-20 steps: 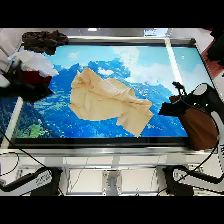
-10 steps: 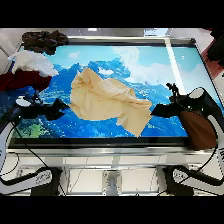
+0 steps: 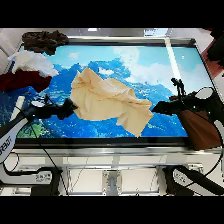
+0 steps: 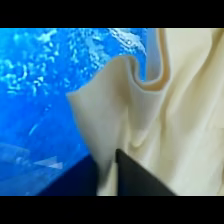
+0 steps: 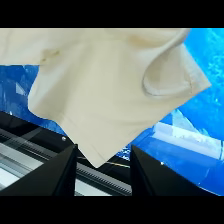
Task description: Fold the shirts.
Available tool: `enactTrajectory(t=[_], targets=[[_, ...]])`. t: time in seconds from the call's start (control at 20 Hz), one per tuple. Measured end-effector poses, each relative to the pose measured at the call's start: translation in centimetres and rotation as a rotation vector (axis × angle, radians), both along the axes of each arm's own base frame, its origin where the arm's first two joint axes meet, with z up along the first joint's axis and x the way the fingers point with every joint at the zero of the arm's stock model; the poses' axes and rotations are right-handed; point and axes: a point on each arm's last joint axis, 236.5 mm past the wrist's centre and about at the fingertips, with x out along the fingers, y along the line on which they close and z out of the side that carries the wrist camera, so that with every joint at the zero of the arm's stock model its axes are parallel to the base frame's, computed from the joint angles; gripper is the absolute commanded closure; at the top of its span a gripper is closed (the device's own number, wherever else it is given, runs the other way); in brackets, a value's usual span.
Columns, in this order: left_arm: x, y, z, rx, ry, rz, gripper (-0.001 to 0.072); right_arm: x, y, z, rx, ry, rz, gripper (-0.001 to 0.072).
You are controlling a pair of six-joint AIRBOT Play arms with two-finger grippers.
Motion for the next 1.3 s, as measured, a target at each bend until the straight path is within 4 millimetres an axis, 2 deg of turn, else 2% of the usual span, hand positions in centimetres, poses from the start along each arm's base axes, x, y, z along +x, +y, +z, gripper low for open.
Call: enactTrajectory(t=[0.15,0.2,0.25,0.3,0.4,0.5,0.65,0.8,0.85,0.95,1.0,1.15,1.25,1.3], targets=[[0.7,-0.7,0.1,0.002,-0.024,-0.011,0.0696,-0.2,-0.4,0.2,-0.025,-0.011,0.003,0.0313],[1.0,-0.9,0.3,0.002,-0.033,-0.018,0.0697,-0.2,-0.8,-0.1,-0.047,-0.013,0.004,0.025],[1.2,-1.0,0.5,0.003,-0.041,-0.024,0.0696,-0.1,-1.3,-0.4,-0.072,-0.018,0.0,0.0108],[1.5,-1.2,0.9,-0.002,-0.051,-0.031,0.0696,0.1,-1.8,-0.9,-0.095,-0.023,-0.004,0.0091],[2.1,-1.7,1.8,-0.017,-0.066,-0.045,0.0696,1.0,-2.5,-1.9,-0.129,-0.047,-0.026,0.0093],[2.5,-2.1,2.6,-0.033,-0.078,-0.061,0.0696,2.5,-2.3,-3.0,-0.143,-0.077,-0.044,0.0102],[2.7,-2.6,3.4,-0.048,-0.086,-0.082,0.0696,3.8,-0.3,-5.6,-0.131,-0.066,-0.03,0.0108],[2.8,-2.8,3.7,-0.055,-0.089,-0.089,0.0696,4.5,1.3,-8.5,-0.146,-0.05,-0.007,0.0257],[2.8,-2.8,3.7,-0.055,-0.09,-0.09,0.0697,4.9,1.6,-9.2,-0.153,-0.055,-0.006,0.0343],[2.9,-2.8,3.8,-0.051,-0.096,-0.096,0.0696,5.6,1.8,-10.2,-0.165,-0.066,-0.013,0.0616],[2.9,-2.8,3.8,-0.049,-0.098,-0.098,0.0697,5.9,1.7,-10.6,-0.177,-0.074,-0.013,0.0685],[3.3,-2.8,4.4,-0.043,-0.121,-0.113,0.0697,7.0,0.9,-10.8,-0.214,-0.108,-0.019,0.0687],[4.1,-2.7,6.6,-0.039,-0.182,-0.153,0.0697,7.8,-0.1,-9.7,-0.226,-0.12,-0.03,0.0688],[4.7,-2.4,8.6,-0.033,-0.233,-0.176,0.0697,8.2,-0.9,-8.3,-0.232,-0.131,-0.035,0.0689]])
